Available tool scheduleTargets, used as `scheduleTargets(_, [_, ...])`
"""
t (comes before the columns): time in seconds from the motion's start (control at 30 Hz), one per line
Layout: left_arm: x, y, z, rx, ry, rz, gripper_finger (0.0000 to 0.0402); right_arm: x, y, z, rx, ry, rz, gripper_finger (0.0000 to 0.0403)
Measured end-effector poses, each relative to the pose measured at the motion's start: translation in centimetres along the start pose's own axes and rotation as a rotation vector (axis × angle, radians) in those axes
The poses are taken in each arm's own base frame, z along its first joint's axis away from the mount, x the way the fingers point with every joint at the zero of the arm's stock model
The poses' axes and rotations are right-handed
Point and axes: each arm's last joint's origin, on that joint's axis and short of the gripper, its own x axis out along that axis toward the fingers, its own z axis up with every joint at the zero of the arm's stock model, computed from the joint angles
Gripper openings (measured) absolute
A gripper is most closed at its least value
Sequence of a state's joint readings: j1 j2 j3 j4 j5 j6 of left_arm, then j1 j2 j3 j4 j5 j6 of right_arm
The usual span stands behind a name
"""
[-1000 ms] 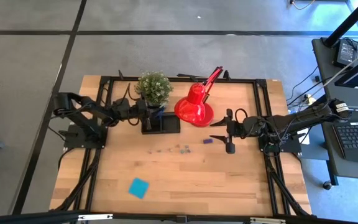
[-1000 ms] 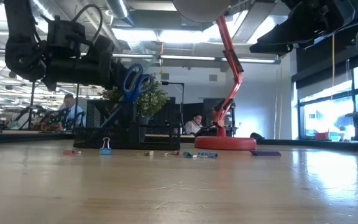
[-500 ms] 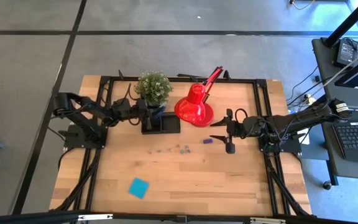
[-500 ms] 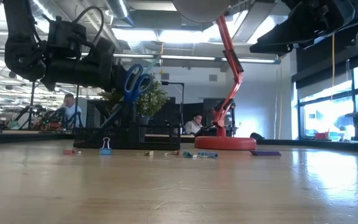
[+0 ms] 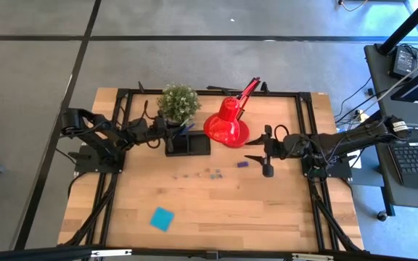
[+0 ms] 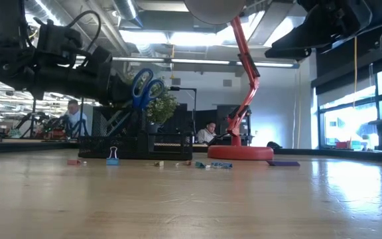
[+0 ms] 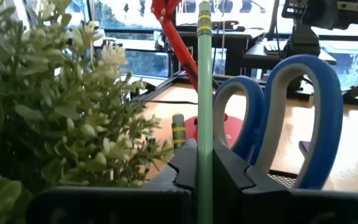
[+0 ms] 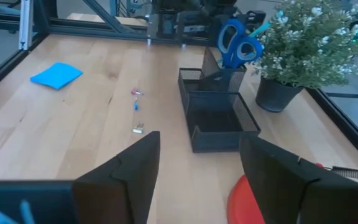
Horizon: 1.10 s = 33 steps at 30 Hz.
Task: Pick and place office supplies into organizer
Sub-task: Put the green pencil into the black desk organizer
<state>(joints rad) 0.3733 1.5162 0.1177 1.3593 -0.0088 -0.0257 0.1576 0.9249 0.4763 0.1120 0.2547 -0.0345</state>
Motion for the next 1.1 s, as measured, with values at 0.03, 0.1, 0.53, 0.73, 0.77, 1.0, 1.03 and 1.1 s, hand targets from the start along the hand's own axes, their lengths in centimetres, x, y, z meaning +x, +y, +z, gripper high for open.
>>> scheduleTargets(0.03, [0.0, 0.0, -0.03, -0.004, 0.003, -0.001, 0.0017, 0.01, -0.05, 0.0, 0.001, 0.0, -0.003, 0.0222])
scheduleTargets(0.1, [0.0, -0.01, -0.14, -0.006, 0.014, -0.005, 0.0018, 0.03, -0.14, 0.0, 0.002, 0.0, -0.007, 0.0222])
scheduleTargets(0.53, [0.0, -0.01, -0.31, -0.006, 0.032, -0.007, 0.0039, 0.05, -0.23, -0.01, 0.004, 0.001, -0.011, 0.0222])
scheduleTargets(0.73, [0.0, -0.01, -0.31, -0.006, 0.032, -0.007, 0.004, 0.05, -0.23, -0.02, 0.004, 0.002, -0.011, 0.0222])
scheduleTargets(0.77, [0.0, -0.01, -0.31, -0.006, 0.032, -0.008, 0.004, 0.05, -0.23, -0.02, 0.003, 0.002, -0.011, 0.0222])
scheduleTargets(1.0, [-0.02, -0.21, -0.31, -0.003, 0.033, -0.084, 0.0041, 0.05, -0.23, -0.01, 0.003, 0.002, -0.011, 0.0222])
scheduleTargets(1.03, [-0.02, -0.27, -0.31, -0.002, 0.034, -0.102, 0.0041, 0.05, -0.23, -0.02, 0.003, 0.002, -0.011, 0.0222])
scheduleTargets(1.1, [-0.02, -0.33, -0.29, 0.001, 0.032, -0.118, 0.0041, 0.05, -0.23, -0.02, 0.003, 0.002, -0.011, 0.0222])
